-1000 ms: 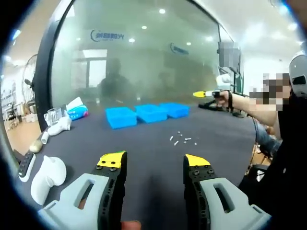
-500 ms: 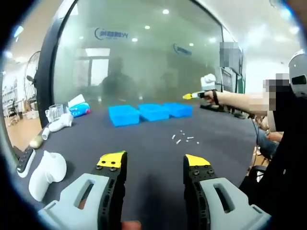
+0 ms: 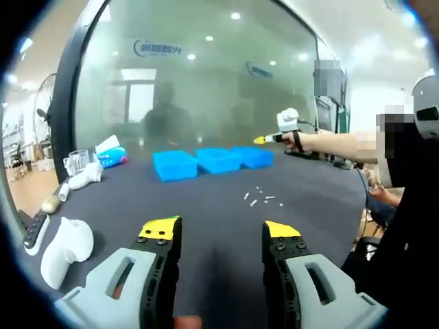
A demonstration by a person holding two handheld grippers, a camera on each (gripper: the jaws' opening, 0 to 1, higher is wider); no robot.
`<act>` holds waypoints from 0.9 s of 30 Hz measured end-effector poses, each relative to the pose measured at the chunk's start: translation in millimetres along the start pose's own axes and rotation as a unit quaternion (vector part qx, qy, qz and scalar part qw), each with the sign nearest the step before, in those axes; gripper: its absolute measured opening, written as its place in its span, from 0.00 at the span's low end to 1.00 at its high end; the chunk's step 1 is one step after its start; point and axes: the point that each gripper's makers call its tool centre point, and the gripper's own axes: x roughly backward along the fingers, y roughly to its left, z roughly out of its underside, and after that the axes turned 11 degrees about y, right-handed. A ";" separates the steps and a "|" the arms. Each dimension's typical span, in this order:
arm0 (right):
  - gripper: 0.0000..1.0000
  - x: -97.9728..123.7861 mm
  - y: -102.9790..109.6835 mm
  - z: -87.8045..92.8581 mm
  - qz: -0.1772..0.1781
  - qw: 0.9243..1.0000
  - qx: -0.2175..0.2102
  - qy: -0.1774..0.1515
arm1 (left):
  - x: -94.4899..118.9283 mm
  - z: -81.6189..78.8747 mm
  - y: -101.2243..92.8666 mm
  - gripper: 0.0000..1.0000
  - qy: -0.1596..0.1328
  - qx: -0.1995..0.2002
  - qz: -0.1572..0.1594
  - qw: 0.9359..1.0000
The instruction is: Sort the screws, nuts, and washers into the corresponding bins
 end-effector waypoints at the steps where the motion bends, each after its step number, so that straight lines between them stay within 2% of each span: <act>1: 0.01 0.0 0.5 0.1 0.000 1.000 0.002 0.000 | -0.1 -1.0 -0.3 0.45 -0.001 -0.001 0.000 1.000; 8: 0.02 0.7 1.1 2.7 0.003 1.000 0.007 0.000 | -1.5 -2.6 -4.2 0.45 0.001 -0.003 0.001 1.000; 11: 0.07 1.5 1.3 6.1 0.010 1.000 0.028 -0.001 | -1.6 -2.8 -5.4 0.45 0.002 -0.005 0.002 1.000; 13: 0.17 1.3 -3.0 6.5 0.014 1.000 0.025 -0.006 | -1.2 -3.7 -4.2 0.45 0.000 -0.003 0.000 1.000; 17: 0.23 4.6 -7.2 9.0 0.018 1.000 0.021 -0.011 | -0.5 -5.0 -3.8 0.46 0.000 -0.002 -0.002 1.000; 20: 0.26 10.9 -9.2 11.3 0.019 1.000 0.012 -0.019 | -1.0 -5.0 -4.5 0.46 0.001 -0.002 -0.002 1.000; 27: 0.26 37.3 -7.8 18.6 0.002 0.999 -0.009 -0.039 | -1.9 -7.6 -4.5 0.46 -0.003 0.000 -0.002 1.000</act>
